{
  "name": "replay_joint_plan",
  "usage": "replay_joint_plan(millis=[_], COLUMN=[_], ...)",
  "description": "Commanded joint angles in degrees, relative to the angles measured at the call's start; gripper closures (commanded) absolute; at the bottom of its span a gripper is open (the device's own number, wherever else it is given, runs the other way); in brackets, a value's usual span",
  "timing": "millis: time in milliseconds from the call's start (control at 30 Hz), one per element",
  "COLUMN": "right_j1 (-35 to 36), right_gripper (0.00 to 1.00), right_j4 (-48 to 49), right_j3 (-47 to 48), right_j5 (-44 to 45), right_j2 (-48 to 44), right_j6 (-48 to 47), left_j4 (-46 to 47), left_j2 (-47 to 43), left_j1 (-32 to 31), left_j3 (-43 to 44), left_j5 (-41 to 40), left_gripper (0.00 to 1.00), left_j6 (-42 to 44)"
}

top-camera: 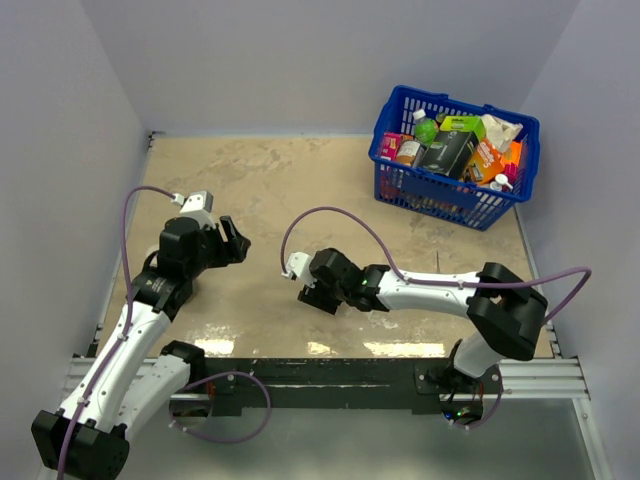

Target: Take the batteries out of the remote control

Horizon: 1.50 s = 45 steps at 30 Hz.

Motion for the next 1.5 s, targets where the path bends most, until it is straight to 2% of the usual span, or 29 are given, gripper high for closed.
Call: replay_joint_plan(millis=[0, 533, 900, 1467], right_j1=[0.2, 0.2, 0.2, 0.2], right_gripper=[0.26, 0.27, 0.26, 0.27], right_j4=[-0.2, -1.8, -3.2, -2.3], right_j3=[1.3, 3.4, 3.9, 3.4], right_j5=[0.1, -0.1, -3.5, -0.4], right_j2=[0.9, 1.1, 0.3, 3.3], right_j6=[-1.0, -0.5, -0.7, -0.8], left_j4=[1.3, 1.2, 1.2, 1.3], left_j2=[-0.2, 0.0, -0.3, -0.2], left_j1=[0.0, 0.0, 0.0, 0.0], left_j3=[1.0, 1.0, 1.0, 1.0], left_j5=[-0.6, -0.7, -0.8, -0.9], left_gripper=[0.31, 0.31, 0.31, 0.31], left_j6=[-0.1, -0.1, -0.2, -0.2])
